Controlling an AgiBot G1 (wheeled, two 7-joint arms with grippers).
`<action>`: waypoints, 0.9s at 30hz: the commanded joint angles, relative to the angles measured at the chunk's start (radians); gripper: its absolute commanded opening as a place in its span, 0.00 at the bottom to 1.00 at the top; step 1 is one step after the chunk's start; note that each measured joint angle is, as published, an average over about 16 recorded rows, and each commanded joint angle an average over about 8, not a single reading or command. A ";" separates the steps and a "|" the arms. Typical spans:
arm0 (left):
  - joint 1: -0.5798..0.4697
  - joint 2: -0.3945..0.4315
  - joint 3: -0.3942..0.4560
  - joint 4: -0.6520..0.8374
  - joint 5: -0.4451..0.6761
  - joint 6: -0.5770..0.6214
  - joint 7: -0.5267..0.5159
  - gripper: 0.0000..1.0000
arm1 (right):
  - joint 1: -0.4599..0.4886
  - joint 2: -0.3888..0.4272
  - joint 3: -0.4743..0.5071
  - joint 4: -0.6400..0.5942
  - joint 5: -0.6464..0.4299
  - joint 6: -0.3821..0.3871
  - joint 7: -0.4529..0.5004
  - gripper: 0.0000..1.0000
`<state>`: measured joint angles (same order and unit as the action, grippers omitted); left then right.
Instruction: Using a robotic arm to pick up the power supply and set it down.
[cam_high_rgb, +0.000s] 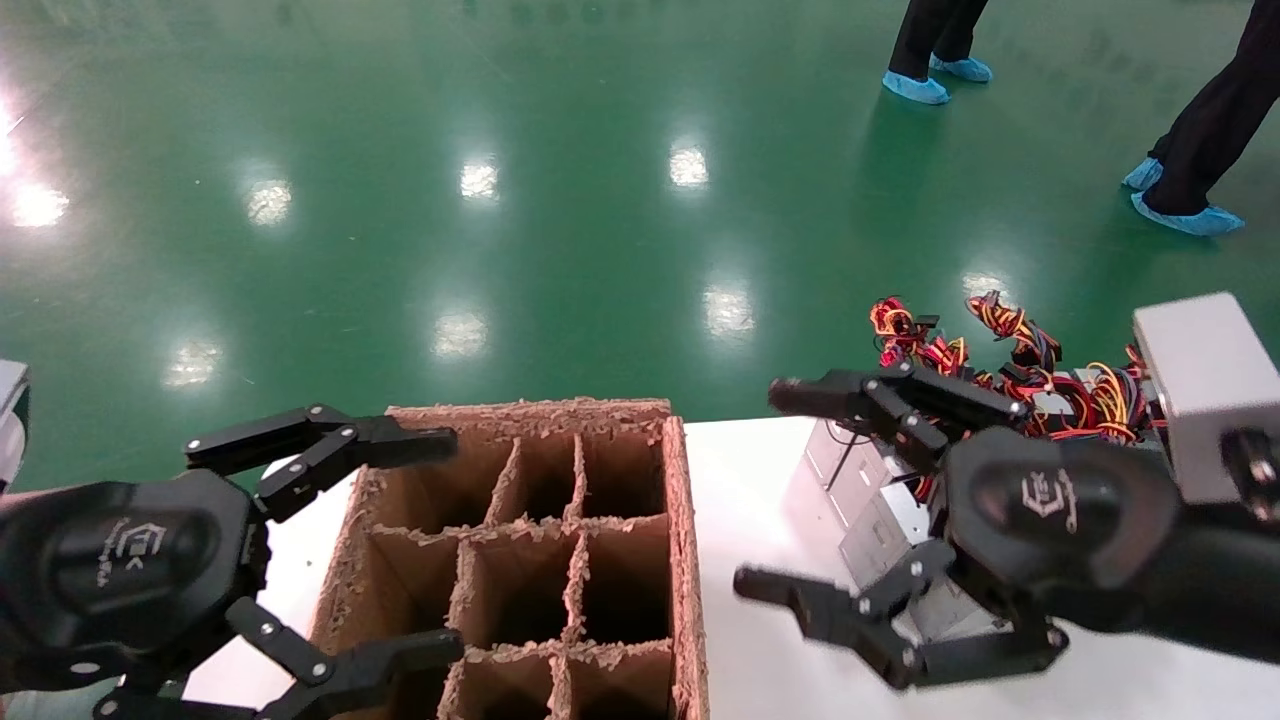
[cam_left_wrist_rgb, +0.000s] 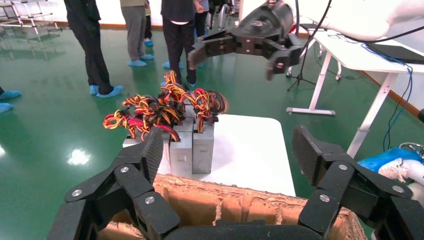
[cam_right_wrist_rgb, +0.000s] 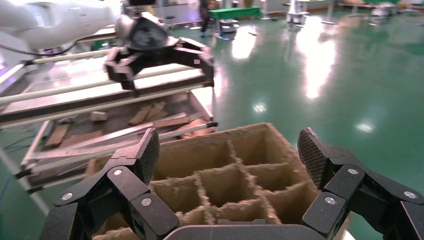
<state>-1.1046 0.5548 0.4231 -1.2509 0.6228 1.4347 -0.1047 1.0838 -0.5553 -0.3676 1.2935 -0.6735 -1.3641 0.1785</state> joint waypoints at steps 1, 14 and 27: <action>0.000 0.000 0.000 0.000 0.000 0.000 0.000 1.00 | -0.003 -0.015 0.024 -0.003 -0.015 -0.036 0.002 1.00; 0.000 0.000 0.000 0.000 0.000 0.000 0.000 1.00 | -0.012 -0.070 0.111 -0.012 -0.073 -0.166 0.011 1.00; 0.000 0.000 0.000 0.000 0.000 0.000 0.000 1.00 | -0.011 -0.060 0.095 -0.011 -0.063 -0.142 0.010 1.00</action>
<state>-1.1043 0.5548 0.4230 -1.2507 0.6227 1.4344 -0.1047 1.0732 -0.6156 -0.2718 1.2828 -0.7365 -1.5064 0.1887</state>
